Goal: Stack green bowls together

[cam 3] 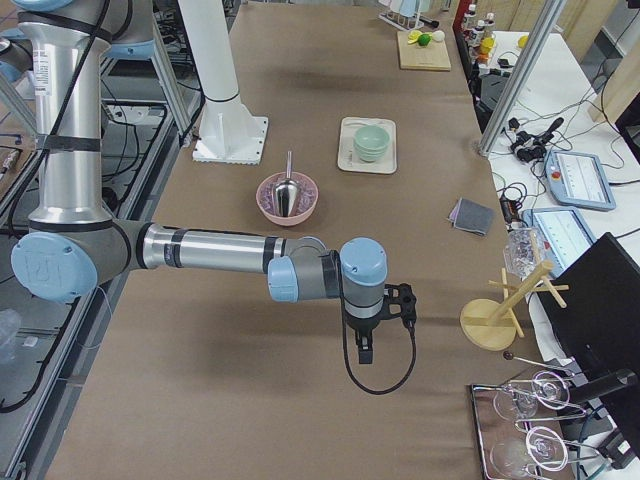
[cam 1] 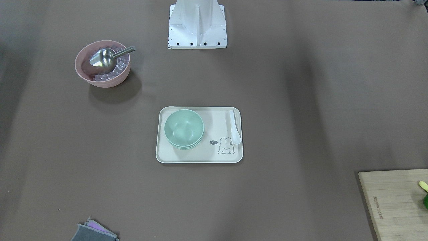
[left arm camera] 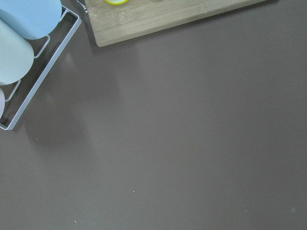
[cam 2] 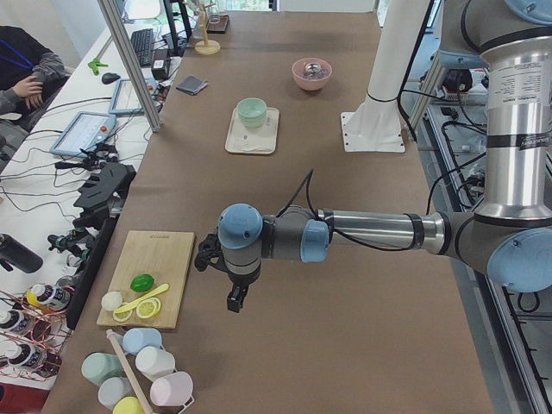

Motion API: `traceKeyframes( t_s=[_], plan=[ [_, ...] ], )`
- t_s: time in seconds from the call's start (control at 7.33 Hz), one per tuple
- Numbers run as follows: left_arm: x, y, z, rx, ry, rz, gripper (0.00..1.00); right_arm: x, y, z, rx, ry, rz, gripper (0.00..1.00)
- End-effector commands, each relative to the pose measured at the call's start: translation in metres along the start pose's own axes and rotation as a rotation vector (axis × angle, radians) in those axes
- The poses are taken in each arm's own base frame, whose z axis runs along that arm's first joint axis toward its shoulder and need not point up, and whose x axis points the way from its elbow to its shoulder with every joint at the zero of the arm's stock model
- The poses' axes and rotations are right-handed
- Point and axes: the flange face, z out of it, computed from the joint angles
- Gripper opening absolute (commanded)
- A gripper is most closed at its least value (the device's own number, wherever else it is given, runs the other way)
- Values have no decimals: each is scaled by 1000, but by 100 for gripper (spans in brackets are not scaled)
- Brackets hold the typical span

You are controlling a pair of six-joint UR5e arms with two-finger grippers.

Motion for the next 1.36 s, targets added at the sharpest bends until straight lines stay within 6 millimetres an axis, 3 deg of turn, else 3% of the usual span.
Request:
traceKeyframes(
  t_s=[0.0, 1.23],
  plan=[
    [0, 1, -1, 1, 0, -2, 99, 1, 1, 1, -2, -1, 0, 100],
    [1, 0, -2, 2, -2, -2, 99, 4, 11, 7, 1, -3, 0, 100]
  ],
)
